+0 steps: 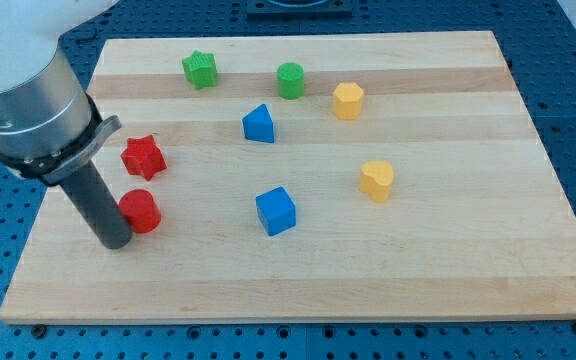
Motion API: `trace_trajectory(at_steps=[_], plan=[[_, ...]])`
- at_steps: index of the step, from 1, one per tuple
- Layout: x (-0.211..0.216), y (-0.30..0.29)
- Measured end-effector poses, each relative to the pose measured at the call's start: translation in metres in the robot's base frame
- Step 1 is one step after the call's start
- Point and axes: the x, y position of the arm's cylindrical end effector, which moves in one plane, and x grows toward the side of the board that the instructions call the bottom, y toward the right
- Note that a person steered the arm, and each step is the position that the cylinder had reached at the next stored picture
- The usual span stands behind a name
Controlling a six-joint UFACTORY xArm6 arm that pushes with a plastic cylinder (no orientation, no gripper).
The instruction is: Push the red circle towards center left
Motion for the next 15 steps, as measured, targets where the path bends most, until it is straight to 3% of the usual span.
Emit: trace_trajectory(at_steps=[3, 5, 7, 9, 10, 13, 15], plan=[[0.01, 0.039], [-0.023, 0.06], [-0.036, 0.017], [-0.007, 0.048], [-0.002, 0.027], [-0.039, -0.021], [-0.031, 0.002]])
